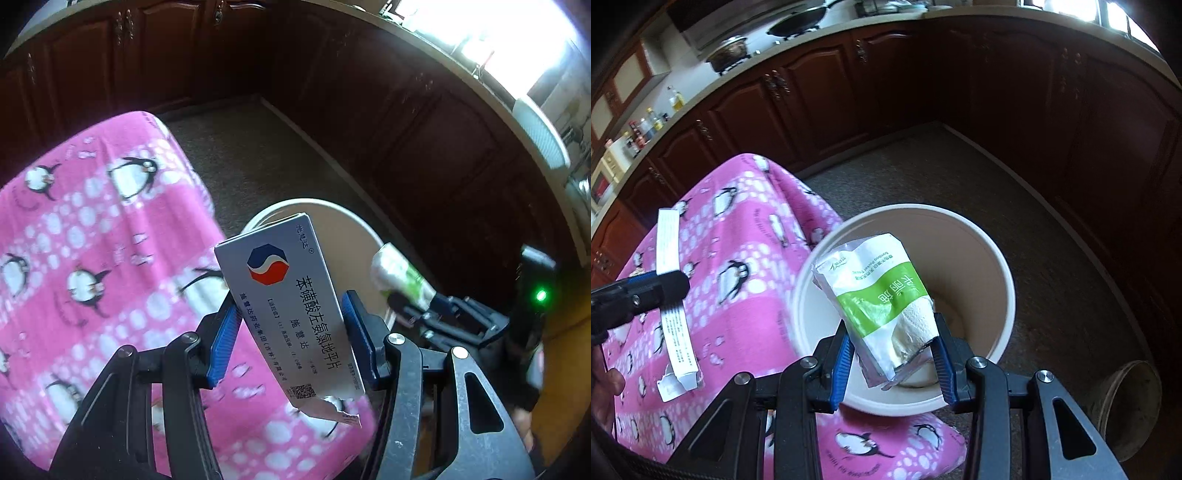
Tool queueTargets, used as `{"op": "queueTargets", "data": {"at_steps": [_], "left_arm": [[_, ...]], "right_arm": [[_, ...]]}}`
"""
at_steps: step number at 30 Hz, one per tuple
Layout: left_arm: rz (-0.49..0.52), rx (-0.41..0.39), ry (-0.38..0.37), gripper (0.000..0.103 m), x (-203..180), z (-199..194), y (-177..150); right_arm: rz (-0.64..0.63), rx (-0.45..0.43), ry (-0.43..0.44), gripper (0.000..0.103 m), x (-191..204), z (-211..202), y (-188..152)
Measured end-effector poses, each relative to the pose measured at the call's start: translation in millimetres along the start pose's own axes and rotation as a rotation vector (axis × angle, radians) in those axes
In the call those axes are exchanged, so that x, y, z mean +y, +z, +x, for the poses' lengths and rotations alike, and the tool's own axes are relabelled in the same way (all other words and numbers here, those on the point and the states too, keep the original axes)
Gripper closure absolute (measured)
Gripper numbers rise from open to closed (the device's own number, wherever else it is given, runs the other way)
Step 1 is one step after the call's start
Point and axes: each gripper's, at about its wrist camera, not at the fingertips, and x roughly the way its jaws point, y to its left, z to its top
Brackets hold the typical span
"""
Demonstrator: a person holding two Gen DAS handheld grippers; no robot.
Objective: Collect trash
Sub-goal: 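Carry both items over the white bucket and open both grippers to drop them, then move both grippers back over the foam block and crumpled paper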
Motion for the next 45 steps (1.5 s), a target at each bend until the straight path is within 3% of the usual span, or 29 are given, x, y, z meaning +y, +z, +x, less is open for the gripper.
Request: {"op": "queueTargets", "data": {"at_steps": [2, 4, 6, 12, 24, 31, 42, 45], "left_arm": [[-0.029, -0.006, -0.013, 0.049, 1, 7, 5], [-0.05, -0.004, -0.019, 0.044, 3, 15, 10], [-0.072, -0.01, -0.038, 0.033, 7, 18, 11], [-0.085, -0.018, -0.039, 0.027, 10, 6, 2], [-0.078, -0.077, 0.077, 0.027, 53, -31, -24], [-0.124, -0.109, 0.163, 0.027, 115, -78, -54], [-0.178, -0.094, 0.301, 0.02, 270, -171, -109], [-0.149, -0.078, 0.353, 0.02, 307, -184, -117]], "right_arm": [[0.002, 0.011, -0.021, 0.063, -4, 7, 3], [0.003, 0.006, -0.044, 0.049, -6, 11, 4], [-0.001, -0.009, -0.059, 0.042, -6, 11, 6], [0.029, 0.003, -0.044, 0.041, -9, 10, 2], [-0.018, -0.012, -0.011, 0.04, 25, -3, -6], [-0.096, -0.018, 0.056, 0.038, 82, -10, -5], [-0.292, 0.039, 0.283, 0.034, 236, 7, -3], [-0.332, 0.054, 0.335, 0.03, 281, 17, 1]]}}
